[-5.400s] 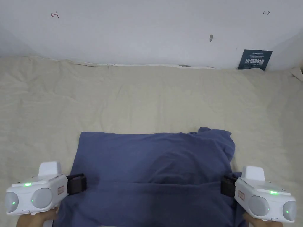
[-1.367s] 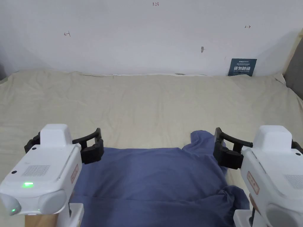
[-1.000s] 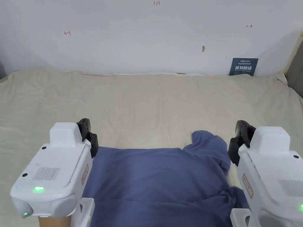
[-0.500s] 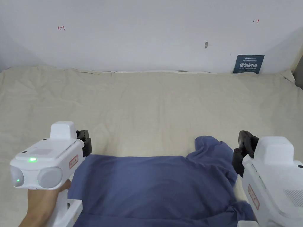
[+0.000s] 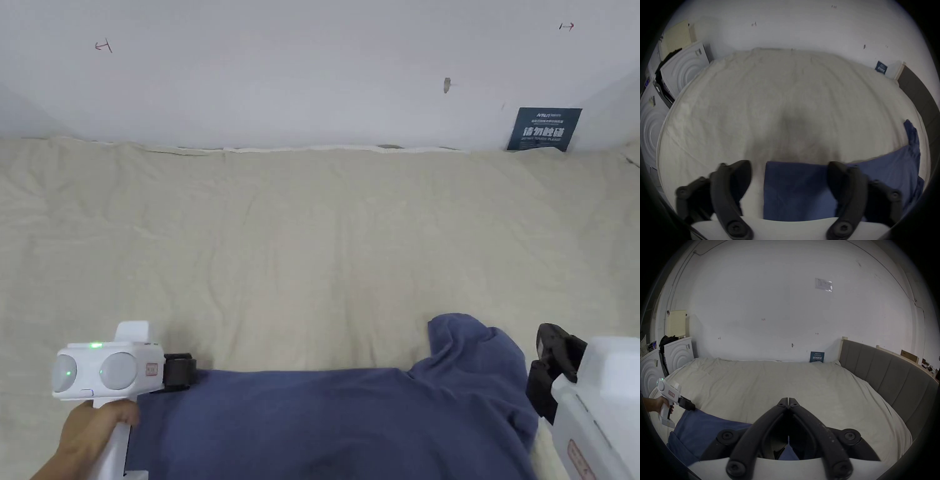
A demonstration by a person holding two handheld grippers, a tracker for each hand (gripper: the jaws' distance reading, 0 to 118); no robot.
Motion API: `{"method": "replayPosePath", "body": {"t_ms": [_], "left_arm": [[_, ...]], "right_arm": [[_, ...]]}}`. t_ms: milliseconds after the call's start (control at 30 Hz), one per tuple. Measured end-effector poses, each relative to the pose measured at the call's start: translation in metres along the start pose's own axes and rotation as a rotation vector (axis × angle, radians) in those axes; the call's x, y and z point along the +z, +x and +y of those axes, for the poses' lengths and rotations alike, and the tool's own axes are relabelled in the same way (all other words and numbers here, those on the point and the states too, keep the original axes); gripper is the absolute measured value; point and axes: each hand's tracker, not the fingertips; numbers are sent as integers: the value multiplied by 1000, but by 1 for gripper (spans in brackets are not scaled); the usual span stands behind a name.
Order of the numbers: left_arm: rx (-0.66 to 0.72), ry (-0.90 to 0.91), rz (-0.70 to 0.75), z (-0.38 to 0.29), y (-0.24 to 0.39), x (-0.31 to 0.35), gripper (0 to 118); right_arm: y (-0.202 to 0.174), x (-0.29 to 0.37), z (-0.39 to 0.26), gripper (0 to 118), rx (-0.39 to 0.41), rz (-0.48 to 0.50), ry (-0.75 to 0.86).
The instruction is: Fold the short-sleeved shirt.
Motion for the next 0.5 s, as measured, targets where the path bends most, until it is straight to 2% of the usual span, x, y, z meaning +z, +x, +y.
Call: {"method": "replayPosePath", "body": {"t_ms": [67, 133, 167, 200, 233, 267, 333, 400, 433, 467, 500], "left_arm": [[-6, -33, -12, -6, 1, -4, 75], [5, 43, -14, -10, 6, 8, 65], [-16, 40, -36, -10, 9, 13, 51], [-34, 60, -63, -11, 12, 17, 22], [-48, 65, -72, -11, 15, 20, 6], [-67, 57, -72, -11, 18, 22, 4], [-79, 79, -43, -9, 18, 28, 4], [-53, 140, -83, -10, 17, 50, 4], [-43, 152, -91, -10, 16, 56, 4], [-36, 171, -103, -10, 16, 65, 4], [-37, 179, -113, -10, 15, 72, 4]], "right_arm": [[6, -10, -4, 1, -13, -8, -23], [13, -18, -9, 2, -35, -2, -58], [17, -26, -11, 2, -45, 0, -83], [22, -36, -13, 3, -50, 3, -120], [27, -45, -15, 6, -70, 8, -145], [32, -58, -18, 15, -87, 12, -180], [43, -86, -21, 49, -115, 19, -259], [52, -121, -33, 89, -103, 2, -351], [54, -135, -37, 104, -86, -3, -389], [56, -151, -44, 111, -81, -7, -425], [59, -165, -49, 111, -91, -14, -464]]}}
